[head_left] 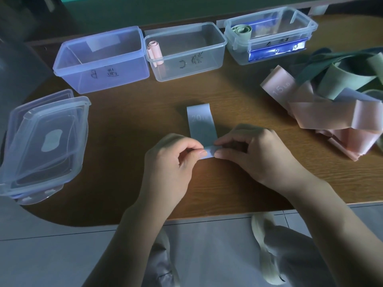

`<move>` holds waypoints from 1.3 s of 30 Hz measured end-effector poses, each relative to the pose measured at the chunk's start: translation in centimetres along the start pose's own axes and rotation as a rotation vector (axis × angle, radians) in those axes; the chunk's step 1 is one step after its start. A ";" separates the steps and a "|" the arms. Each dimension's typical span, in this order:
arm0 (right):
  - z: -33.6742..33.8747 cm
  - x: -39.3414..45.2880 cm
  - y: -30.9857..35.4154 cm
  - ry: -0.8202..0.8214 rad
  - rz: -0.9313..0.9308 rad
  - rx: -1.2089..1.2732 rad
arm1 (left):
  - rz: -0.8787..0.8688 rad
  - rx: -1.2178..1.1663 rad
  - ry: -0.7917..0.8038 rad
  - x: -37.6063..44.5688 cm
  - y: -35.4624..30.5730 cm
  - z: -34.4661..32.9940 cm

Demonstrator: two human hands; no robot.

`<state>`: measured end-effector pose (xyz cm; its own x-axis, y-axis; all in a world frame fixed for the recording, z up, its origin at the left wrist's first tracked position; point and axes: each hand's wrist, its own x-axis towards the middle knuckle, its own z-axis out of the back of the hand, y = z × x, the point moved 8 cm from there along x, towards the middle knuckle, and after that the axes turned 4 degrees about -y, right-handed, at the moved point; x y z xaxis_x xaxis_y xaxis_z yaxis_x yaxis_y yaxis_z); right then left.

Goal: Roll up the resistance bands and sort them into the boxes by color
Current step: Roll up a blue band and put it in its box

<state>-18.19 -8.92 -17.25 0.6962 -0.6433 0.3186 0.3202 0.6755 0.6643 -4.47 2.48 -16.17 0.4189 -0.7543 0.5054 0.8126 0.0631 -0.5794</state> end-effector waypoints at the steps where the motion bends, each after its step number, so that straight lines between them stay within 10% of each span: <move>1: 0.0 0.1 0.0 0.000 0.006 -0.014 | -0.005 0.000 0.011 0.0 0.1 -0.1; 39: -1.8 3.2 -1.4 -0.042 0.038 -0.020 | -0.096 0.056 -0.033 2.9 2.7 -1.7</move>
<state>-15.27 -11.23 -18.35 0.6803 -0.6315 0.3721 0.3071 0.7065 0.6376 -1.77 -0.69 -17.36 0.3504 -0.7369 0.5781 0.8706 0.0286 -0.4912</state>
